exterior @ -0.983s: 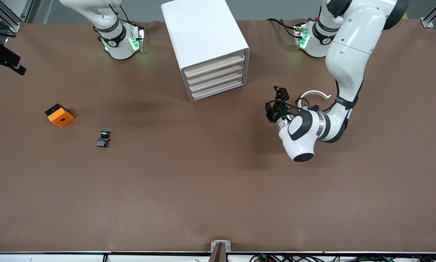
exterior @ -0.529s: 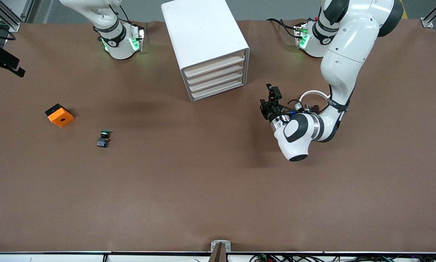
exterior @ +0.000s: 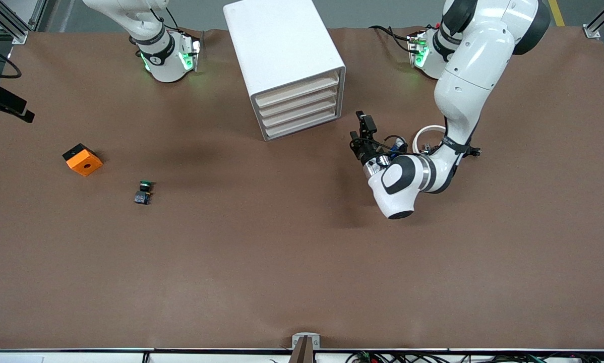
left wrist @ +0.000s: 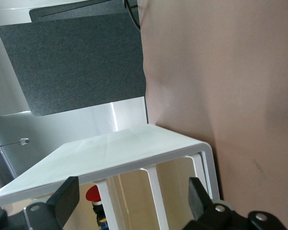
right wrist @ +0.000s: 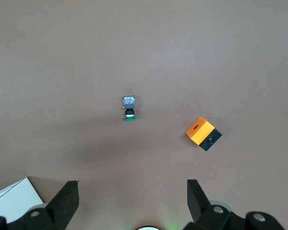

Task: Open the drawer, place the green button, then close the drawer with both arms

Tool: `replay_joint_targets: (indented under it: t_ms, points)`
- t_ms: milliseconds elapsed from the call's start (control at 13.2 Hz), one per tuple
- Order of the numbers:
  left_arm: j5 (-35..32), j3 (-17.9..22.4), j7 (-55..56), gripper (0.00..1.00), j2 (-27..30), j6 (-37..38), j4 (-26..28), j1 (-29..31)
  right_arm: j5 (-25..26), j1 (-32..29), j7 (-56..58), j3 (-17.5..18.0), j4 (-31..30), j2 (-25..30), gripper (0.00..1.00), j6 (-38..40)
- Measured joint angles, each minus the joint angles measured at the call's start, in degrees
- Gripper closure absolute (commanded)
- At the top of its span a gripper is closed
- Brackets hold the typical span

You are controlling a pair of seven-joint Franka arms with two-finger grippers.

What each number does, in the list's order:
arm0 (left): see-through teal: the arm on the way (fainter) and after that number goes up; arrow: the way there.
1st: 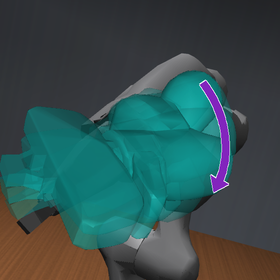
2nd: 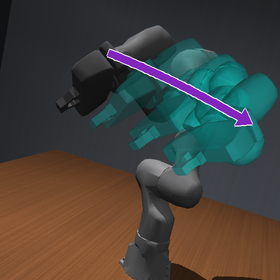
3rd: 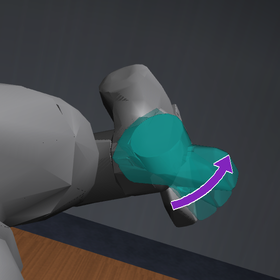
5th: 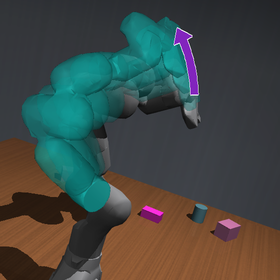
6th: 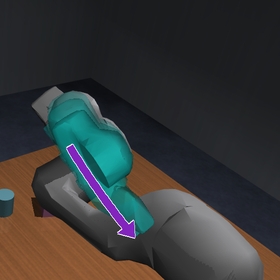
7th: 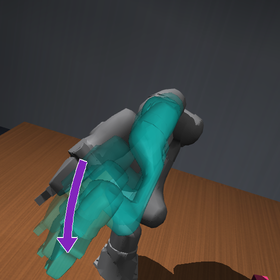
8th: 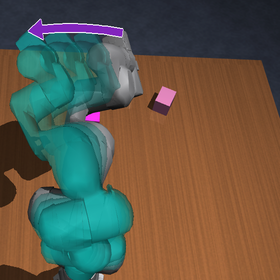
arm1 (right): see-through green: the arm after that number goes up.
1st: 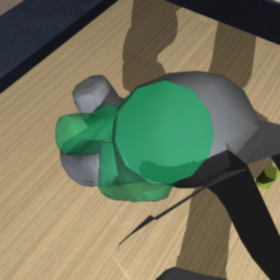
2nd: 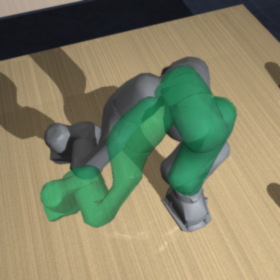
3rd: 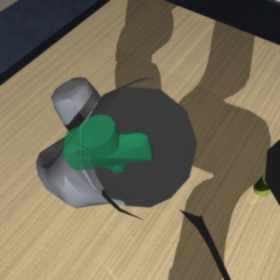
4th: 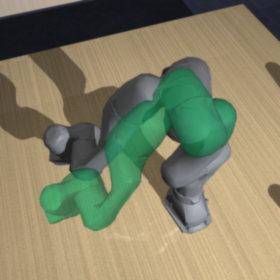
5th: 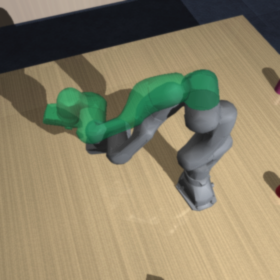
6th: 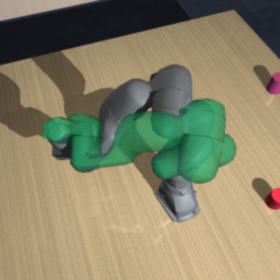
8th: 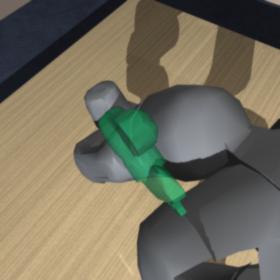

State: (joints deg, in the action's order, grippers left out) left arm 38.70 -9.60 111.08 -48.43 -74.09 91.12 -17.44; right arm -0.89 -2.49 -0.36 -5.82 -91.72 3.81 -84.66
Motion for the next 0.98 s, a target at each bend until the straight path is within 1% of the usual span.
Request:
replay_joint_targets:
  t_ms: [227, 529, 756, 983]
  points:
    - [1.4, -0.01, 1.19, 0.0, -0.62, -0.01, -0.03, -1.05, -0.02, -0.25, 0.0, -0.05, 0.13, -1.11, 0.0, -1.61]
    - [3.09, -0.03, 1.62, 0.0, -1.44, -0.25, -0.2, -3.0, -0.03, -0.44, 2.62, -0.05, 0.42, -4.92, 0.0, -3.15]
    - [4.1, -0.03, 1.74, 0.0, -1.46, -0.52, -0.57, -3.88, 0.02, -0.81, 3.34, -0.05, 0.78, -5.2, 0.0, -3.16]
    - [4.45, -0.03, 1.75, 0.0, -2.08, -0.95, -2.09, -4.17, 0.04, -1.18, 3.39, -0.07, 0.74, -6.29, 0.0, -2.59]
